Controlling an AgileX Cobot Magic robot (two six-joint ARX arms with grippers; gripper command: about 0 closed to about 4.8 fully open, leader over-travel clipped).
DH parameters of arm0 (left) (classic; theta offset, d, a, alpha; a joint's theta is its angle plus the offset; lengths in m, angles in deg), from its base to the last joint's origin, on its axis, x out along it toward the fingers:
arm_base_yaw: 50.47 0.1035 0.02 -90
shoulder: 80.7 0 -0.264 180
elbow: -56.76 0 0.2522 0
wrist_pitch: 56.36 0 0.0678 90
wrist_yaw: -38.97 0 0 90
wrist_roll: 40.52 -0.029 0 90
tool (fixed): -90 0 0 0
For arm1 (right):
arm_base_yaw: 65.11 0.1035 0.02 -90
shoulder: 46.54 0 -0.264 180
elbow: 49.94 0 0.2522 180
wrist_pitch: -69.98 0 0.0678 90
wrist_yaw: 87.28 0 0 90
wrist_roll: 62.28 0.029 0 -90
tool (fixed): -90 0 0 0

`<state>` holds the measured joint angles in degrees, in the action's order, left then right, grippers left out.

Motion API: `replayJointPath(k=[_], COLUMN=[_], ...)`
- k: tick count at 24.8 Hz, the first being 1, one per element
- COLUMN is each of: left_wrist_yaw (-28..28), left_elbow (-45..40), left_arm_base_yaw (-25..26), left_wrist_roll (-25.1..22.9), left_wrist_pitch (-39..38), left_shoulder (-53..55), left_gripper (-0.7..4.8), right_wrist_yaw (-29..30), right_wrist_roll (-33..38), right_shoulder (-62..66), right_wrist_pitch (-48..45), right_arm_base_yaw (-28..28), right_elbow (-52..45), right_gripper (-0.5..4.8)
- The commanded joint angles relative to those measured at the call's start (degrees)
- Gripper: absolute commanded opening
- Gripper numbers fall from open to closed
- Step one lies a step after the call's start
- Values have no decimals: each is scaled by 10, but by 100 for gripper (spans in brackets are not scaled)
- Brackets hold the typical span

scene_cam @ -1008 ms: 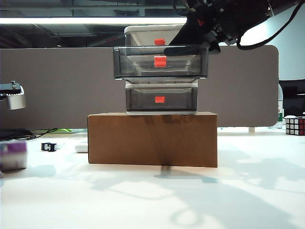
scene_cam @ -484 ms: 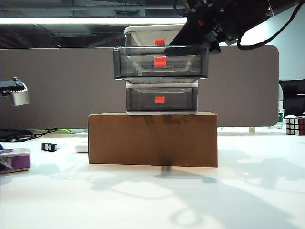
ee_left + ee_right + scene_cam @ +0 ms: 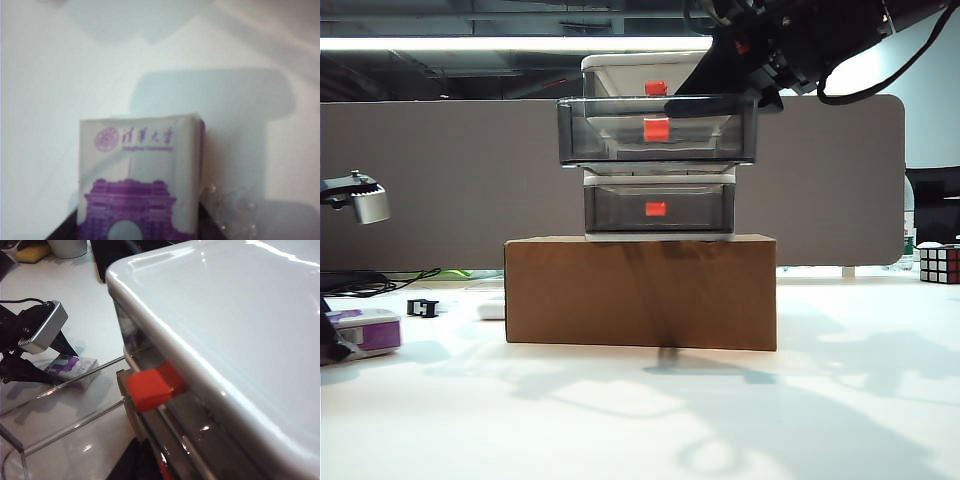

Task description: Open the second layer of the drawer on the table, pick up a pack of napkins on the table and put it in, and finally close the drawer.

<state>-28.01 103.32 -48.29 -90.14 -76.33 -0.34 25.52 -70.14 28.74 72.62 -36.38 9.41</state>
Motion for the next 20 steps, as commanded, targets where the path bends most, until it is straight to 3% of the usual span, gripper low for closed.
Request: replayJointPath(k=[1, 3, 11, 18, 20], left_wrist_yaw=[17, 17, 15, -5, -3], left_elbow=[0, 0, 24, 62, 83], left_arm_base_yaw=[0, 0, -8, -99, -162], left_wrist_roll=[31, 47, 109, 105, 105], left_wrist_pitch=[12, 14, 3, -24, -30], left_shoulder=[4, 4, -43, -209, -252], left_gripper=[114, 79, 81, 124, 124], right_wrist_yaw=[3, 3, 3, 0, 0], right_wrist_roll=[-1, -1, -1, -1, -1], right_shoulder=[-2, -2, -6, -49, -71], right_wrist_pitch=[2, 2, 5, 8, 16], right_arm_base_yaw=[0, 0, 0, 0, 0], right_elbow=[4, 4, 4, 4, 4], right_gripper=[-5, -5, -5, -5, -5])
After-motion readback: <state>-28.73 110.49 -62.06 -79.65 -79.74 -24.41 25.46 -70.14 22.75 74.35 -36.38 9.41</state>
